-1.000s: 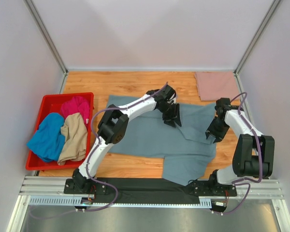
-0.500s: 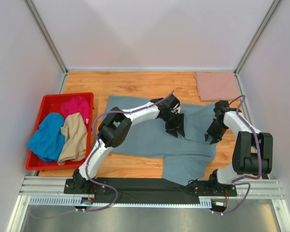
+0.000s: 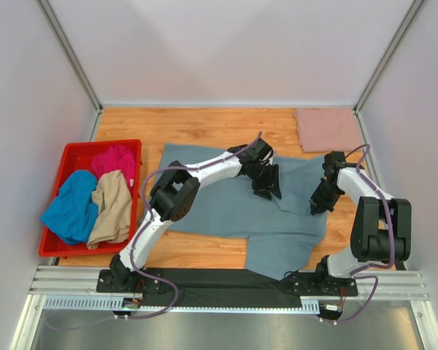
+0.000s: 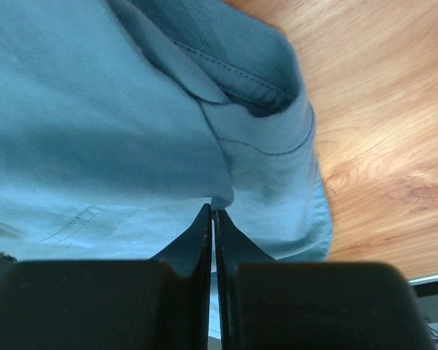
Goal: Fold and stack the t-shirts
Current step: Fold the tshirt
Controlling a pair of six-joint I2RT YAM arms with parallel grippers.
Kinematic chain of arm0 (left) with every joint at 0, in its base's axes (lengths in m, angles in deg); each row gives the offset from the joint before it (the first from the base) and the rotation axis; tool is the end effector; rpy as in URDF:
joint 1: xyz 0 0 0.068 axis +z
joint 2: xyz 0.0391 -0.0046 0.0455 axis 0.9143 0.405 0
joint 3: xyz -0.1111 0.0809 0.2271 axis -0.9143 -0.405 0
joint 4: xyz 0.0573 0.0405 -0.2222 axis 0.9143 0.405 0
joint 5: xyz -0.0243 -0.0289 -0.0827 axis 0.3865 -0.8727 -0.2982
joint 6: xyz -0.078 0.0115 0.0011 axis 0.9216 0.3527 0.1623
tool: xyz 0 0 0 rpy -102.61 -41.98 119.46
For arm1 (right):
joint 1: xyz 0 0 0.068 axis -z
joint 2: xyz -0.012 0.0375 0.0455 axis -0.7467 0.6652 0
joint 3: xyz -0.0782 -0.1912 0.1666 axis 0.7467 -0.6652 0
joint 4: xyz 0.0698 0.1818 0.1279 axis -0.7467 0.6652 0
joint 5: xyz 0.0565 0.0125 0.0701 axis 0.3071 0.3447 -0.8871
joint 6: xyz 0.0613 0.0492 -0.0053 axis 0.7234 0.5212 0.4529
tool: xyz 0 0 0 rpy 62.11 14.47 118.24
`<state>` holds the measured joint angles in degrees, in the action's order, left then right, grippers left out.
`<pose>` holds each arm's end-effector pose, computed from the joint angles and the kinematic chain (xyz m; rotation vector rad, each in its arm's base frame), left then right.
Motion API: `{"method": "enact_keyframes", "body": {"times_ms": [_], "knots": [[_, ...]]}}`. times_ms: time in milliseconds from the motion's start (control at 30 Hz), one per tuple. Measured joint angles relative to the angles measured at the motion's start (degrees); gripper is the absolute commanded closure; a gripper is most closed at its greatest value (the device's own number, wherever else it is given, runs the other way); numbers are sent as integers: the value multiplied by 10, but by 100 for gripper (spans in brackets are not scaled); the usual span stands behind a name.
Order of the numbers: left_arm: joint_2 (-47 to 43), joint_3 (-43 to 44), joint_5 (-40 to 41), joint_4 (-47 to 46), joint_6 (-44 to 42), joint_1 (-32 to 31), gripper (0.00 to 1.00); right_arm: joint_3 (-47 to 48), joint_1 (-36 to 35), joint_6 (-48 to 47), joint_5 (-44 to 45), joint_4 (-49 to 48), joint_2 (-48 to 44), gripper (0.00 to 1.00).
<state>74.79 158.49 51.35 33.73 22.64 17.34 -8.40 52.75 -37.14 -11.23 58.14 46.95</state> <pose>0.3044 -0.3969 0.1375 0.2460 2.9128 -1.1359 0.2268 -0.0175 0.1512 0.9314 2.9293 0.0266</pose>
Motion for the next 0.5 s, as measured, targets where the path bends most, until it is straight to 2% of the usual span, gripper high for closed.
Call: {"method": "enact_keyframes", "body": {"times_ms": [67,167,200,400,500], "knots": [[3,5,5,-3,6,0,51,-2,0,0,-5,0,-6,100],[5,5,7,-15,19,0,62,-2,0,0,-9,1,-12,100],[6,5,8,-18,24,0,71,-2,0,0,-12,2,-14,100],[9,16,17,-18,42,0,100,-2,0,0,-30,3,-18,100],[9,36,27,5,42,0,100,-2,0,0,-40,9,-31,100]]}}
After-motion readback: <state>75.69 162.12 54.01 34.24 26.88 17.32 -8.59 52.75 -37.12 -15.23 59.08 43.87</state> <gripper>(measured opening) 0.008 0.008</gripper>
